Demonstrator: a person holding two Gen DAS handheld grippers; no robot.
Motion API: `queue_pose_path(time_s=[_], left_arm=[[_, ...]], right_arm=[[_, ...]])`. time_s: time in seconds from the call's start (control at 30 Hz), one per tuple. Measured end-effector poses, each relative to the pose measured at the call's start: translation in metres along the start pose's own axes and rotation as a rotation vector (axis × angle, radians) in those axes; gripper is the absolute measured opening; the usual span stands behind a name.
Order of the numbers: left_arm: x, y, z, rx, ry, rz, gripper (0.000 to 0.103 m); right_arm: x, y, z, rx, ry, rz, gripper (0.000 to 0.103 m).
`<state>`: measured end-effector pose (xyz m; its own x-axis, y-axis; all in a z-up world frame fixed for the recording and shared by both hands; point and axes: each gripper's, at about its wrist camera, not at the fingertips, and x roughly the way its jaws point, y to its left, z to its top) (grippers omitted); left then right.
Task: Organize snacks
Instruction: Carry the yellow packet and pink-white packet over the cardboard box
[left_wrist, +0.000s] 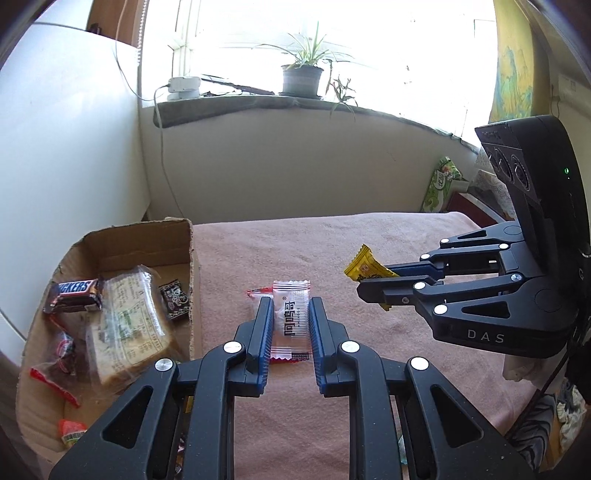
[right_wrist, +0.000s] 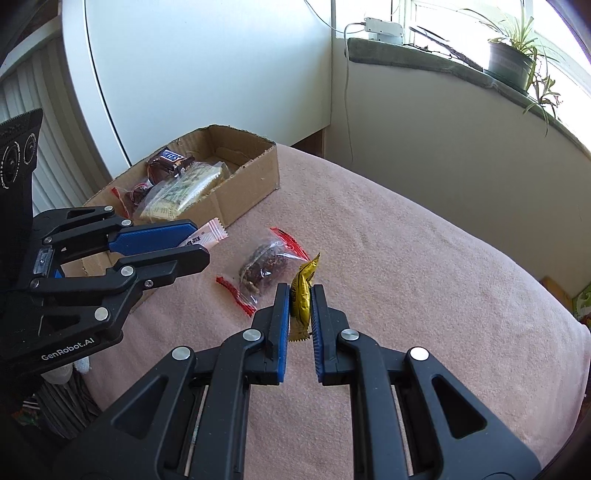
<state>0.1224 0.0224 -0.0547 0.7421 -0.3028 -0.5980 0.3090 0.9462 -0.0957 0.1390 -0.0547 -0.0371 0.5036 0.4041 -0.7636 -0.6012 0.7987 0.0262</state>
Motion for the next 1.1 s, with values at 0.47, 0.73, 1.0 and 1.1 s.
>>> queue_pose_path(time_s=[0.47, 0.73, 1.0, 1.1], left_arm=[[-0.031, 0.058, 0.000, -0.120, -0.071, 0.073, 0.017], [-0.045, 0.088, -0.007, -0.165, -0.097, 0.147, 0.017], [-0.052, 0.111, -0.017, -0.204, -0.102, 0.196, 0.017], [-0.055, 0.120, -0.019, -0.220, -0.107, 0.211, 0.017]], right_arm=[[0.000, 0.061, 0.025, -0.072, -0.036, 0.082, 0.011], [0.005, 0.097, 0.035, -0.120, -0.044, 0.132, 0.011], [0.017, 0.128, 0.044, -0.160, -0.040, 0.179, 0.011], [0.023, 0.138, 0.045, -0.178, -0.029, 0.192, 0.011]])
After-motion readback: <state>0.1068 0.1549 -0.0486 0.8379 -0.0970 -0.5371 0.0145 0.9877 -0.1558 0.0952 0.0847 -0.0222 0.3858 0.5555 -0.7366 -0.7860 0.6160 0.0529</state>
